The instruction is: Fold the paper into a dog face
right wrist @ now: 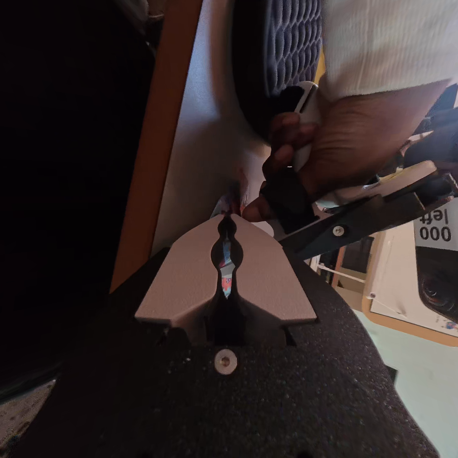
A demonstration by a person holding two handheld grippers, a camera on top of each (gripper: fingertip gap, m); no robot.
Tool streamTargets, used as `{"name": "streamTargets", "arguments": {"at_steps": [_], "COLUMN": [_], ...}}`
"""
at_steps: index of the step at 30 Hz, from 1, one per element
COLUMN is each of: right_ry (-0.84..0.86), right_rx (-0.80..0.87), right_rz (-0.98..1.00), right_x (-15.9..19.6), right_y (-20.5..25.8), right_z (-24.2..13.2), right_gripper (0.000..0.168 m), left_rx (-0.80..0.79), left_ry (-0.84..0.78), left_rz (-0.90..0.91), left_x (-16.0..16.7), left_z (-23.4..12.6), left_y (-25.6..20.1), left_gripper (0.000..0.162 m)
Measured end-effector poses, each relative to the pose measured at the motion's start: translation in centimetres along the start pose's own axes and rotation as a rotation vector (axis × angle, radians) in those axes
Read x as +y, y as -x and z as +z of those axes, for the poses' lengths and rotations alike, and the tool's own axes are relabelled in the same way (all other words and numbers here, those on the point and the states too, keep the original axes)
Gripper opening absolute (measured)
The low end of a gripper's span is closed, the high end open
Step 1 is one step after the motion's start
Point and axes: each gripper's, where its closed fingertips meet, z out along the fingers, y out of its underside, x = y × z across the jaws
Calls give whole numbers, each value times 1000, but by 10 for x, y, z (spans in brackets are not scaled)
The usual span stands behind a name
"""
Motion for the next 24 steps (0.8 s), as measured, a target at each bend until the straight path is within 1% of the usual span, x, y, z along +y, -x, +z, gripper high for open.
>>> {"name": "streamTargets", "arguments": {"at_steps": [4, 6, 8, 9, 10, 11, 12, 14, 16, 17, 18, 21, 24], "right_ry": [-25, -138, -199, -242, -290, -304, -282, -205, -99, -61, -50, -28, -26], "right_rx": [4, -24, -50, -52, -12, 22, 41, 72, 73, 62, 56, 66, 79], "right_rz": [12, 59, 67, 78, 102, 142, 195, 299, 327, 307, 264, 144, 99], "right_x": [-7, -31, -52, -58, -59, -50, -33, 11, 50, 59, 60, 47, 33], "right_y": [0, 4, 6, 7, 2, -3, -7, -9, -1, 3, 7, 9, 5], "right_z": [1, 2, 3, -1, -8, -17, -26, -46, -56, -58, -58, -51, -46], "right_gripper": [0, 0, 0, 0, 0, 0, 0, 0, 0, 0, 0, 0, 0], "left_rx": [11, 20, 17, 13, 10, 9, 5, -12, -40, -58, -70, -118, -154], "left_ry": [-1, -2, -6, -8, -8, -8, -9, -11, -12, -12, -14, -14, -16], "left_rz": [-2, -9, -7, -5, -3, -3, 0, 16, 38, 55, 65, 89, 93], "left_x": [0, 0, 0, 0, 0, 0, 0, 0, 0, 0, 0, 0, 0], "left_z": [0, 0, 0, 0, 0, 0, 0, 0, 0, 0, 0, 0, 0], "left_y": [0, 0, 0, 0, 0, 0, 0, 0, 0, 0, 0, 0, 0], "left_gripper": [0, 0, 0, 0, 0, 0, 0, 0, 0, 0, 0, 0, 0]}}
